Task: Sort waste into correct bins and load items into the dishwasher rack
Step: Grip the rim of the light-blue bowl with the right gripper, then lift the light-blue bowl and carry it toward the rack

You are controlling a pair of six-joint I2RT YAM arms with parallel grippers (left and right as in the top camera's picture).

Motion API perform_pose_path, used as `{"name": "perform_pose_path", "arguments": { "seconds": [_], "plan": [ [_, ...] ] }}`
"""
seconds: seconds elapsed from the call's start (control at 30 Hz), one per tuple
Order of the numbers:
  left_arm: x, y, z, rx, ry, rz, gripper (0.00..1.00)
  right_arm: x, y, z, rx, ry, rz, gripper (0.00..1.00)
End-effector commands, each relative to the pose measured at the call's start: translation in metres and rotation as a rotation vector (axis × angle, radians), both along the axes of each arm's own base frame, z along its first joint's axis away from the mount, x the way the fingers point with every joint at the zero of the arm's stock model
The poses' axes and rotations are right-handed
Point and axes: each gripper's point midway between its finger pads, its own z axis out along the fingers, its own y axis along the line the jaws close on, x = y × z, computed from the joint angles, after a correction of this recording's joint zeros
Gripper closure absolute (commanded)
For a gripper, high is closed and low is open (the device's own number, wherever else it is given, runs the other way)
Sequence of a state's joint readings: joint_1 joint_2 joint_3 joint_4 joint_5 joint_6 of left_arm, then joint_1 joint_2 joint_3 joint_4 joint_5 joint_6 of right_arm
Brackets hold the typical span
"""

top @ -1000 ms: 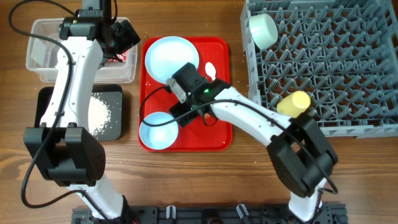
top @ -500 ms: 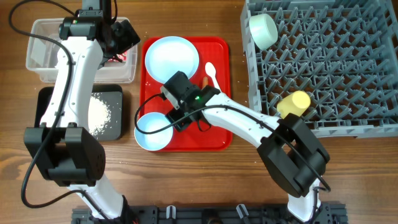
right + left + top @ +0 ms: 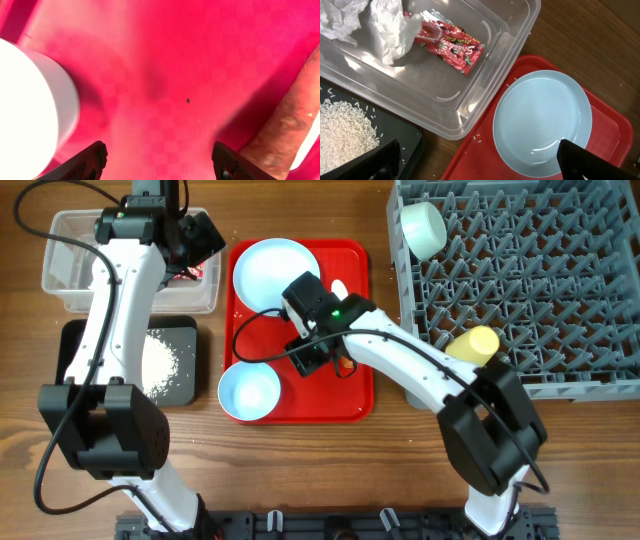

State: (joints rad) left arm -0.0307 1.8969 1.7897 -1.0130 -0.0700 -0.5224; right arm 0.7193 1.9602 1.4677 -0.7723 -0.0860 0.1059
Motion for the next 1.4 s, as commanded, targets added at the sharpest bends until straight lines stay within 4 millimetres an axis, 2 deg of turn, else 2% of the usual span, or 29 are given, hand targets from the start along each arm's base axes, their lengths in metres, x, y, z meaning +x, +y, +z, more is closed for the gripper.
{"name": "perform_pose_path", "arguments": {
  "seconds": [0.0, 0.37, 0.5, 0.67, 0.83, 1.13, 1.23, 1.37],
  "plan": [
    [-0.001, 0.002, -0.001, 0.000, 0.003, 0.017, 0.00, -0.004, 0.014, 0.024, 0.088, 0.016, -0.034, 0.29],
    [-0.001, 0.002, -0.001, 0.000, 0.003, 0.017, 0.00, -0.033, 0.055, 0.022, 0.130, 0.009, 0.030, 0.30],
    [-0.001, 0.002, -0.001, 0.000, 0.003, 0.017, 0.00, -0.039, 0.064, 0.010, 0.123, 0.020, 0.045, 0.30],
    [-0.001, 0.002, -0.002, 0.000, 0.004, 0.017, 0.00, -0.046, 0.061, -0.018, 0.066, 0.072, 0.049, 0.34],
    [-0.001, 0.002, -0.001, 0.000, 0.003, 0.017, 0.00, -0.045, 0.058, -0.025, 0.040, 0.074, 0.036, 0.34],
    [-0.001, 0.002, -0.001, 0.000, 0.003, 0.017, 0.00, -0.044, 0.054, -0.036, 0.013, 0.079, 0.020, 0.45],
    [-0.001, 0.002, -0.001, 0.000, 0.003, 0.017, 0.00, -0.045, 0.052, -0.041, -0.003, 0.087, 0.019, 0.52],
    [-0.001, 0.002, -0.001, 0.000, 0.003, 0.017, 0.00, -0.044, 0.049, -0.041, -0.016, 0.079, 0.014, 0.67]
  ]
}}
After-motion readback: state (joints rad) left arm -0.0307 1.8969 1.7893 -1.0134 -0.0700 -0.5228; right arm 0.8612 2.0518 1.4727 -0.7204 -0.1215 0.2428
